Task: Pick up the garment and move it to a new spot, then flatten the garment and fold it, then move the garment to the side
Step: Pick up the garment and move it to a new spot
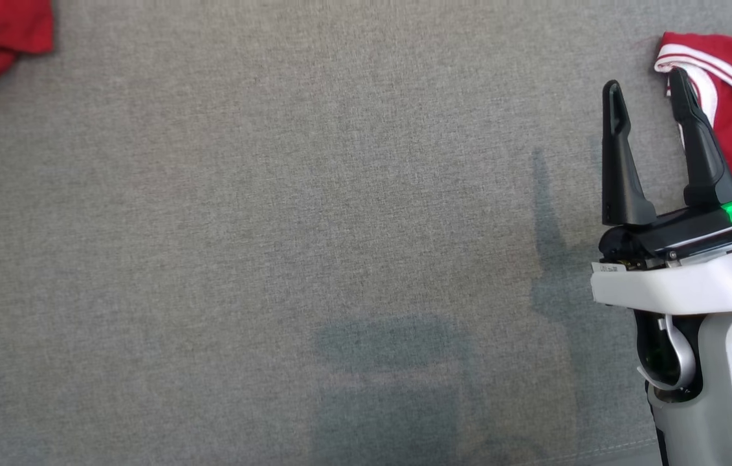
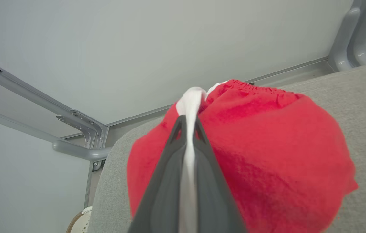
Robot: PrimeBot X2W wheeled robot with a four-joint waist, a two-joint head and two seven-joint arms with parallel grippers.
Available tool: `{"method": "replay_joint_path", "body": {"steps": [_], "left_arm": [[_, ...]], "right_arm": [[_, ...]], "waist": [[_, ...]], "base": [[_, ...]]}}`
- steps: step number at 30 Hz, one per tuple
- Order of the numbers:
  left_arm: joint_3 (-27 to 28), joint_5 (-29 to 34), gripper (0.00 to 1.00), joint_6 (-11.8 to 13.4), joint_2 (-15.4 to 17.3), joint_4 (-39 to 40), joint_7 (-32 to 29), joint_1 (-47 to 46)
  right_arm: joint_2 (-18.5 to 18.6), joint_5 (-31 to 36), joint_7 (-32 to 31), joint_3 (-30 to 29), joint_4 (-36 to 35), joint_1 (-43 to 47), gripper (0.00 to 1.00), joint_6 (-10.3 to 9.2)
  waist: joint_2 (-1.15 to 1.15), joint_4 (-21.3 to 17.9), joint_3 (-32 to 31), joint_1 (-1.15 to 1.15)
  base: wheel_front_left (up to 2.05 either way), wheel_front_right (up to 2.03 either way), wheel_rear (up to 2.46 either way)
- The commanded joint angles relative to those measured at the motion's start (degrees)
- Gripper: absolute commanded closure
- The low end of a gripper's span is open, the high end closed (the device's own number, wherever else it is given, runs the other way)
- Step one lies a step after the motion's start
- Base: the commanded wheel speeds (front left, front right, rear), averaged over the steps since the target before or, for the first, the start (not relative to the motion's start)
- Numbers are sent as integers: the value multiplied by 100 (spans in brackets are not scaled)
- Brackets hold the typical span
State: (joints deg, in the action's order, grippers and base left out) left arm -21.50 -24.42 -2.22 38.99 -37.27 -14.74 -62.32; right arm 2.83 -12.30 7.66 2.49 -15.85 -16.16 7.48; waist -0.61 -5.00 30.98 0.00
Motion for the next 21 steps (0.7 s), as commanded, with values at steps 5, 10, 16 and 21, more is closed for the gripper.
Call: {"method": "replay_joint_path", "body": {"steps": [5, 10, 16, 21], "left_arm": [[-224, 113, 100, -226, -96, 194, 149, -160], [-561, 147, 100, -406, -179, 498, 140, -225], [-1095, 27, 100, -509, -330, 1091, 33, -282], [-1506, -83, 100, -519, -396, 1647, -24, -322]], "right_arm": [[14, -49, 70, -9, 146, 123, 0, 1], [15, -101, 96, -33, 274, 266, 0, 1], [14, -171, 112, -53, 393, 486, 0, 1], [14, -232, 122, -79, 416, 603, 0, 1]], "waist": [[61, 107, -649, 0], [61, 106, -1138, 0], [61, 51, -1622, 0], [61, -16, -1807, 0]], "base": [[0, 0, 0], [0, 0, 0], [0, 0, 0], [0, 0, 0]]}}
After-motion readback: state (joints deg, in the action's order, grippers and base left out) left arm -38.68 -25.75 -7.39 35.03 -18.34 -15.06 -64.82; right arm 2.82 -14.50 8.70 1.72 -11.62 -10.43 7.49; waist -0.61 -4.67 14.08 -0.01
